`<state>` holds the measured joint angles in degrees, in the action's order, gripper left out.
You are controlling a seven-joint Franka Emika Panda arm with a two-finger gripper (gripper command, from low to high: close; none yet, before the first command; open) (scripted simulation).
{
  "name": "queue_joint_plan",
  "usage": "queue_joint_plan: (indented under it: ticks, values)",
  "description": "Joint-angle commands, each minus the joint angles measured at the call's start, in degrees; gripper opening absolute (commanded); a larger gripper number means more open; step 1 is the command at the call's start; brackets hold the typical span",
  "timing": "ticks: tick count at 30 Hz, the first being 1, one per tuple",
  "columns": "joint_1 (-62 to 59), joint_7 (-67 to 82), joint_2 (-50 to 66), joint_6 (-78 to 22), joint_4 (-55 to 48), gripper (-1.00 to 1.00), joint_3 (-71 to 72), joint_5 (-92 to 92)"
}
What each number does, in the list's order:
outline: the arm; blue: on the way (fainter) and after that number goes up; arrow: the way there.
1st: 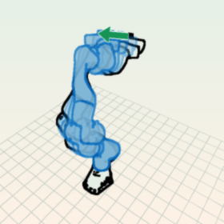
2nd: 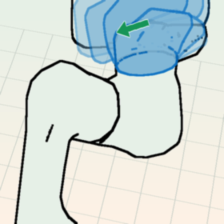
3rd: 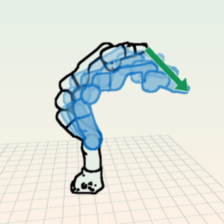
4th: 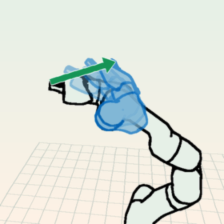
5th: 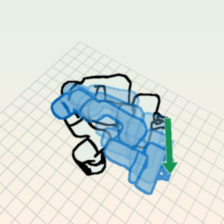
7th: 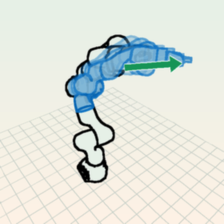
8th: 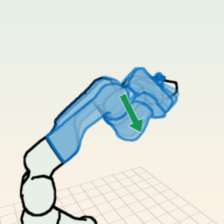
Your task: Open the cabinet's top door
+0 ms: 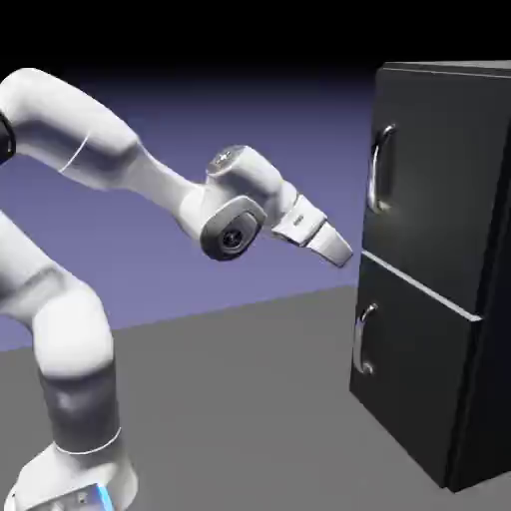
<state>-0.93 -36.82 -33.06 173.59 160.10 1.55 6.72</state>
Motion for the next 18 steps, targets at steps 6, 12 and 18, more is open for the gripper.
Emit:
queue_joint_plan:
  ticks: [6,12,18]
  values:
    - [-3.61,12.54,-0.89,-0.93,-2.01,0.0,3.46,14.96]
    - [-7.21,25.08,-1.78,-1.86,-4.03,0.0,6.92,29.91]
    - [-10.82,37.62,-2.66,-2.8,-6.04,0.0,10.37,44.86]
